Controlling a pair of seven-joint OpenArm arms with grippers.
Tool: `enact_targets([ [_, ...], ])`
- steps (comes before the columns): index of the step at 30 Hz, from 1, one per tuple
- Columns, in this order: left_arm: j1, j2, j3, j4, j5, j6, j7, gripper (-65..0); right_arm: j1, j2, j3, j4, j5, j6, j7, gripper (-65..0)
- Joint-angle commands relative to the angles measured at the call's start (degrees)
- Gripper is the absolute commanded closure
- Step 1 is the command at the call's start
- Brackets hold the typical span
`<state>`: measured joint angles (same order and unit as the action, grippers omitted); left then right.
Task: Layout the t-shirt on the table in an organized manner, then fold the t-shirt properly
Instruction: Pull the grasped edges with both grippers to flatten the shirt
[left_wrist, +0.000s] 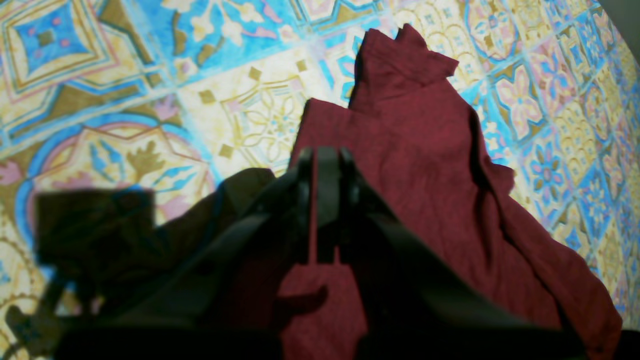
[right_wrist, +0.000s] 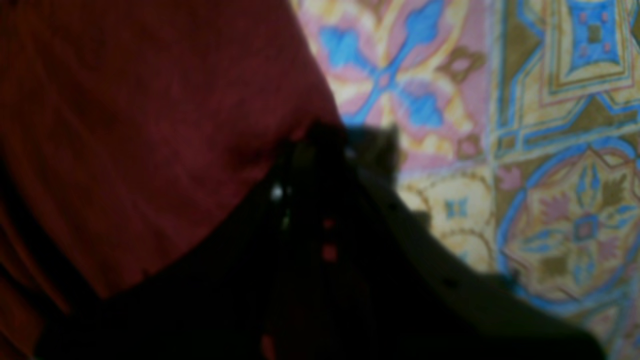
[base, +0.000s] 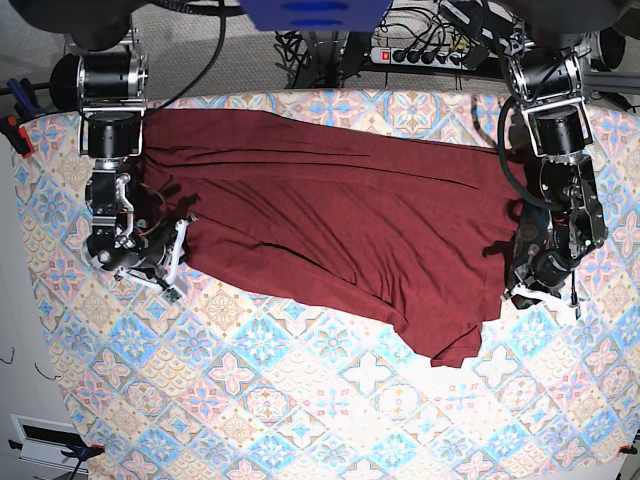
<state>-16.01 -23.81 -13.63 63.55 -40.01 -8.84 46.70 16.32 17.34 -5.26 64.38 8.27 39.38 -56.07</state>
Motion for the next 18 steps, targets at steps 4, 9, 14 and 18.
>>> enact_targets([
  [4, -1.26, -1.20, -0.13, 1.20, -0.65, -0.26, -1.11, 0.0, -1.59, -0.77, 4.95, -1.30, -0.05, 0.62, -2.96, -0.5],
  [9, -1.26, -1.20, -0.22, 1.29, -0.74, -0.26, -1.11, 0.0, -3.26, -0.77, 9.34, 3.53, -0.05, 0.62, -3.13, -0.8],
  [14, 0.58, -1.29, -0.22, 6.21, -0.74, -0.26, -1.11, 0.0, -5.20, -0.77, 13.39, 11.71, -0.05, 0.62, -5.24, -0.8],
  [18, 1.99, -1.29, -0.31, 9.46, -0.65, -0.26, -1.11, 0.0, -5.28, -0.77, 14.36, 15.93, -0.05, 0.62, -6.39, -0.8],
])
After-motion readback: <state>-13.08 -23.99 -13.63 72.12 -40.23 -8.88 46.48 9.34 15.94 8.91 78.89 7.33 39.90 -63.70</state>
